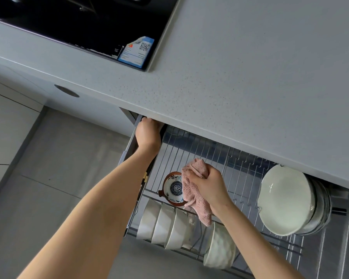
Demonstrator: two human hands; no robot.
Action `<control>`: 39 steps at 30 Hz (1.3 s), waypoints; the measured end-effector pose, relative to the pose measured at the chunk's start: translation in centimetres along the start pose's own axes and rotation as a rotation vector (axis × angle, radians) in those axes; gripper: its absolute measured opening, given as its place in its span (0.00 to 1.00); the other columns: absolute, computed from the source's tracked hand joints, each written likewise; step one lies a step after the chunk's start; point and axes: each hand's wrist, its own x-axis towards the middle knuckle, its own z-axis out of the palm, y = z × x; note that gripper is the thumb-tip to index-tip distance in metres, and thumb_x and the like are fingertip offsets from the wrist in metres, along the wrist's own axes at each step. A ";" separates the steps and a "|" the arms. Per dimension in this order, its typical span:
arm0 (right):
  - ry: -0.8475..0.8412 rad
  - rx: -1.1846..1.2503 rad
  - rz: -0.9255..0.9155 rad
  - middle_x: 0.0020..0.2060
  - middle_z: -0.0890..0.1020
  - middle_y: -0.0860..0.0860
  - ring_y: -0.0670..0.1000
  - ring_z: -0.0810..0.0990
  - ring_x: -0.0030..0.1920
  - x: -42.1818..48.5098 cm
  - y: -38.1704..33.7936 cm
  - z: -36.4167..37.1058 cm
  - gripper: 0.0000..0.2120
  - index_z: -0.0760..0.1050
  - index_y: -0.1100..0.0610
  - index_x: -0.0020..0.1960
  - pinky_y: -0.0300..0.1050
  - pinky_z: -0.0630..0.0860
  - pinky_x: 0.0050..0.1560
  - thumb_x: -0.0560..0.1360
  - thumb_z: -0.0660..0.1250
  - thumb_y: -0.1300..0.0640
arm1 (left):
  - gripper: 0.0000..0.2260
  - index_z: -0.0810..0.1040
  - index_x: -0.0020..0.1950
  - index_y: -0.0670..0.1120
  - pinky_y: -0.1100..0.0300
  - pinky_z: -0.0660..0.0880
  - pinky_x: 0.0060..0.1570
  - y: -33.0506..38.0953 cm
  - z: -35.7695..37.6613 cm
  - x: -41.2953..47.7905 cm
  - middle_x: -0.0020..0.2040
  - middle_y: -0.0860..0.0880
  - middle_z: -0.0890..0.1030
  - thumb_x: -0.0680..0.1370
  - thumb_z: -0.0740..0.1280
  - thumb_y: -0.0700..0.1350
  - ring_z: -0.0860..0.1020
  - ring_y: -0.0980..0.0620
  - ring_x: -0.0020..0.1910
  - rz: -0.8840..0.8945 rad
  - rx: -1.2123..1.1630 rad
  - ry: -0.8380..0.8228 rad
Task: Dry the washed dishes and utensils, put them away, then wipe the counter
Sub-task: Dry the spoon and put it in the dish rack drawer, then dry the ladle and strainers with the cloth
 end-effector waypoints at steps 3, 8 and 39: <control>-0.020 0.025 0.023 0.47 0.83 0.49 0.50 0.82 0.49 0.0 -0.6 -0.2 0.09 0.75 0.48 0.47 0.49 0.79 0.52 0.71 0.74 0.55 | 0.06 0.77 0.52 0.38 0.49 0.77 0.41 -0.3 -0.4 -0.1 0.48 0.40 0.80 0.76 0.64 0.36 0.78 0.41 0.44 0.002 -0.025 -0.019; -0.046 0.039 0.047 0.47 0.82 0.49 0.48 0.81 0.47 -1.1 -1.9 -0.8 0.12 0.76 0.54 0.53 0.39 0.76 0.43 0.71 0.73 0.55 | 0.08 0.72 0.56 0.37 0.51 0.72 0.42 -0.7 -1.8 -1.4 0.52 0.38 0.78 0.78 0.63 0.38 0.77 0.38 0.48 0.007 -0.011 -0.077; -0.638 -0.024 -0.145 0.51 0.80 0.59 0.54 0.80 0.49 -27.3 -18.9 38.3 0.21 0.76 0.61 0.58 0.48 0.78 0.48 0.80 0.59 0.45 | 0.10 0.73 0.57 0.44 0.48 0.81 0.39 -35.1 -44.0 -25.4 0.38 0.55 0.76 0.77 0.66 0.44 0.78 0.49 0.34 -0.389 -0.591 0.550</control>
